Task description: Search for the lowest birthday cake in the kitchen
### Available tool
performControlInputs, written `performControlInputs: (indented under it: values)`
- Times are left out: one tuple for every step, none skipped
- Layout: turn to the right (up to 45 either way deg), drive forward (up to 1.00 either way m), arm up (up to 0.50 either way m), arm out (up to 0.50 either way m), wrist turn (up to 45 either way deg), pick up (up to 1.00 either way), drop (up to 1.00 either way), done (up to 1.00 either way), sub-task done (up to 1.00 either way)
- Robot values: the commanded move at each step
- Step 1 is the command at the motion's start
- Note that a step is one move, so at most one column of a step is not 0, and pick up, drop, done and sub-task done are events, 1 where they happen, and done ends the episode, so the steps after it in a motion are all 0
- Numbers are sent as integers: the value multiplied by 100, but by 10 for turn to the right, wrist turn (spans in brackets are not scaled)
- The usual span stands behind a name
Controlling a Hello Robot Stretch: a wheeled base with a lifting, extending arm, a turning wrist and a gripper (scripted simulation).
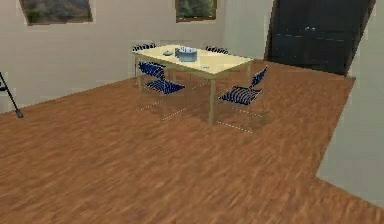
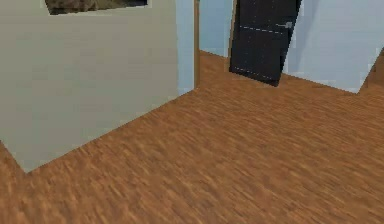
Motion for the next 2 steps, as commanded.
performControlInputs:
  values:
    - [0,100,0,0,0,0,0,0,0]
    - [0,70,0,0,0,0,0,0,0]
